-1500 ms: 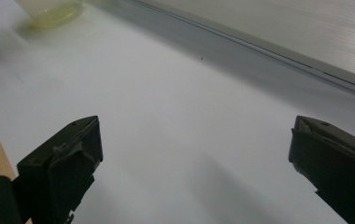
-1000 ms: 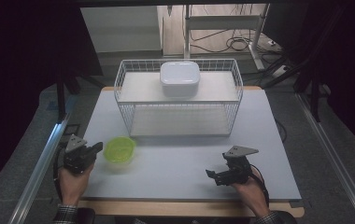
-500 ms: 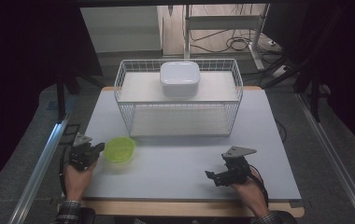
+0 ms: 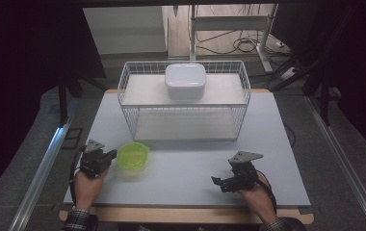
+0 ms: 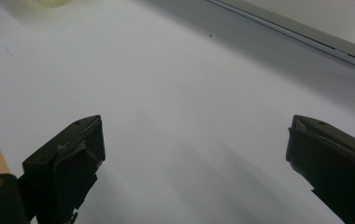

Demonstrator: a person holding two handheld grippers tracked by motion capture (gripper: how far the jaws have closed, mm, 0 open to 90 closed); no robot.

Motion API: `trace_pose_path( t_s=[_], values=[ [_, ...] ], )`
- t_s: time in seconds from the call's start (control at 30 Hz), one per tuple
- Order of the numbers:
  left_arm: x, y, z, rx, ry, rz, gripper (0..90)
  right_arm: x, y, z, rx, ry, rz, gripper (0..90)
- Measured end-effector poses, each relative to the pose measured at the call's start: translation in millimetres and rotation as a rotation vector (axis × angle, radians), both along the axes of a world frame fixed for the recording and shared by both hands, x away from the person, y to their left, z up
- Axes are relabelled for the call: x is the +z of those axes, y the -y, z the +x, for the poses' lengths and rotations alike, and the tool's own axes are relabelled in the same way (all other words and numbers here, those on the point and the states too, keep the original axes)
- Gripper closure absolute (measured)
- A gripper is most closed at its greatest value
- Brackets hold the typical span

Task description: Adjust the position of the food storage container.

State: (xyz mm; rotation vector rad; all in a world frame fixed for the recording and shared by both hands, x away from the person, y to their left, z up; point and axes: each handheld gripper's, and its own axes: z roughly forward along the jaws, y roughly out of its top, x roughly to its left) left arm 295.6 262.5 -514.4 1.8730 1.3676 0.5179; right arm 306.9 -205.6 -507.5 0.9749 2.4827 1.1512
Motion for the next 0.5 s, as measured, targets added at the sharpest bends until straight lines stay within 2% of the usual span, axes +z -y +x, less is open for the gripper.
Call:
trace_pose_path(
  t_s=[0.17, 0.2, 0.27, 0.33, 0.5],
  values=[
    [0.4, 18.1, -0.6, -0.051, -0.013, -0.006, 89.8, -0.1, -0.3, -0.2, 0.001, -0.001, -0.004, 4.8],
    [0.7, 26.1, -0.5, -0.083, -0.017, -0.017, 89.8, -0.1, -0.4, -0.1, 0.002, 0.002, -0.006, 4.8],
    [0.3, 31.1, -0.4, -0.095, -0.022, -0.02, 89.7, -0.1, -0.5, -0.2, 0.002, 0.001, -0.006, 4.8],
    [-1.0, 45.0, 1.0, -0.131, -0.03, 0.003, 89.7, -0.3, -0.7, -0.2, 0.003, 0.001, -0.009, 4.8],
    [-3.4, 50.9, 3.6, -0.148, -0.044, 0.015, 89.7, -0.4, -0.8, -0.4, 0.005, 0.0, -0.008, 4.8]
  ],
)
